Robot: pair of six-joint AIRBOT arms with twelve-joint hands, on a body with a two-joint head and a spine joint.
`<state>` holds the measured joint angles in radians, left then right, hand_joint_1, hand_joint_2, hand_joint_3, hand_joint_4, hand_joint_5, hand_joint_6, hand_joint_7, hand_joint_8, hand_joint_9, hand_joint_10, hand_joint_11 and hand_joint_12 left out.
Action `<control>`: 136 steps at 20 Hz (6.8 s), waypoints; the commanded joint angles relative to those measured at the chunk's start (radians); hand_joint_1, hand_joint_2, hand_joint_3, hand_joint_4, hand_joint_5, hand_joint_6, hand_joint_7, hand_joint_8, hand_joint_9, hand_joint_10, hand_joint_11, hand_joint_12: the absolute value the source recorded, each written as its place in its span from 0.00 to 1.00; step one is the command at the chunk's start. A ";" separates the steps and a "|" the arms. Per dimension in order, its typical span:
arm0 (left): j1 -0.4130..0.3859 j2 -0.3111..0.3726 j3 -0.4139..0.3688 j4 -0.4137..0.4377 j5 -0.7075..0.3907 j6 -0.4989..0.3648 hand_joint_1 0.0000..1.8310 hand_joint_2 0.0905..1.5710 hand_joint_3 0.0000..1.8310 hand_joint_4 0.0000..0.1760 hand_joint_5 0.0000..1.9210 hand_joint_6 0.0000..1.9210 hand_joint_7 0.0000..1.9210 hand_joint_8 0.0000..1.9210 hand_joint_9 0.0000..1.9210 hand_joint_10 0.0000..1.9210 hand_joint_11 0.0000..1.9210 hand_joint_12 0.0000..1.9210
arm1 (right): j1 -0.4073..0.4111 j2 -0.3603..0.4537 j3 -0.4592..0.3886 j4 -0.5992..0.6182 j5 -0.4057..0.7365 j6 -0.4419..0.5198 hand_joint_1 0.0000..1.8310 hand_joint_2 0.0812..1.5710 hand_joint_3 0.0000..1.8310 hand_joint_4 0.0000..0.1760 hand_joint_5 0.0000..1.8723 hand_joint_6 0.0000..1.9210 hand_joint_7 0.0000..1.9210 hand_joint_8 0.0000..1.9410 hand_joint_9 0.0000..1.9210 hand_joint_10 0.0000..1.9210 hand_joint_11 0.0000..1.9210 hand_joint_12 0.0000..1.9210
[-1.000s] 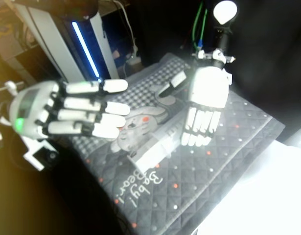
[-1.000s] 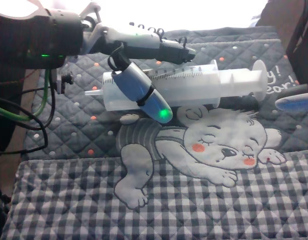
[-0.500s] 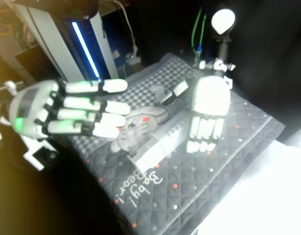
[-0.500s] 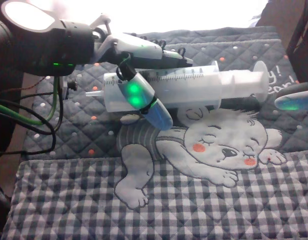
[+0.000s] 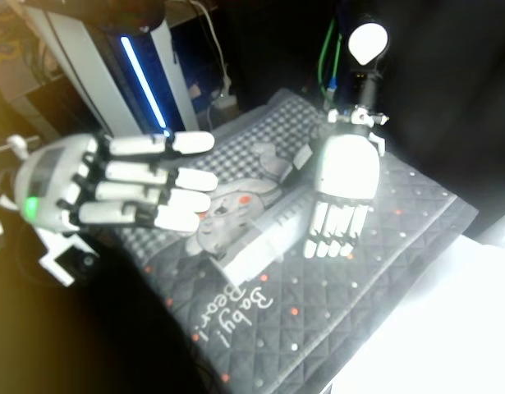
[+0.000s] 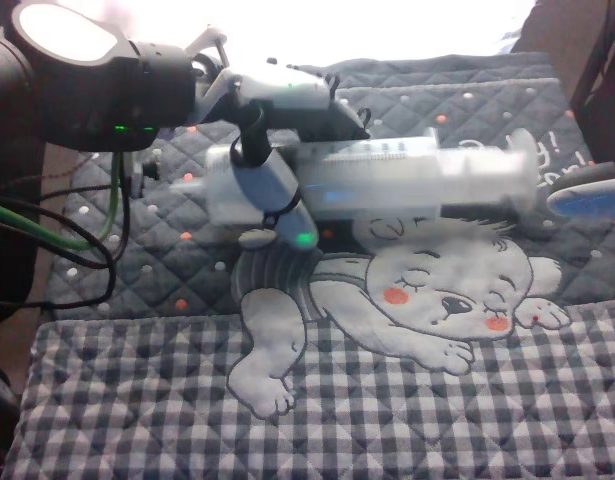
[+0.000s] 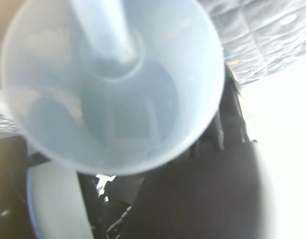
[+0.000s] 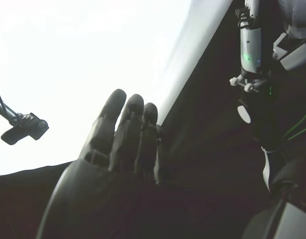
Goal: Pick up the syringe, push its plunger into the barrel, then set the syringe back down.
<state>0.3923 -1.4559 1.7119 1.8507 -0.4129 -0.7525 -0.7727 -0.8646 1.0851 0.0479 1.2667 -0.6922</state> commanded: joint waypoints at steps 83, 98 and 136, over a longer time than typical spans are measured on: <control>-0.156 0.273 -0.150 -1.046 -0.042 0.820 0.89 0.37 0.53 0.00 0.64 1.00 0.75 1.00 0.80 1.00 0.83 1.00 | 0.010 -0.177 0.076 0.174 0.144 0.067 0.18 0.41 0.00 0.00 0.00 0.00 0.00 0.00 0.00 0.00 0.00 0.00; -0.152 0.251 -0.138 -1.150 -0.116 0.841 0.91 0.38 0.51 0.00 0.66 1.00 0.73 1.00 0.79 1.00 0.83 1.00 | 0.008 -0.226 0.082 0.172 0.144 0.067 0.04 0.51 0.00 0.00 0.00 0.00 0.00 0.00 0.00 0.00 0.00 0.00; -0.238 0.153 -0.131 -1.079 -0.111 0.831 0.91 0.40 0.47 0.00 0.69 1.00 0.73 1.00 0.79 1.00 0.82 1.00 | 0.065 -0.331 0.136 0.126 0.100 0.077 0.00 0.52 0.00 0.00 0.00 0.00 0.00 0.00 0.00 0.00 0.00 0.00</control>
<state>0.1806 -1.2903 1.5852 0.8371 -0.3759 0.1120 -0.7231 -1.1919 1.2217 0.2325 1.2991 -0.6205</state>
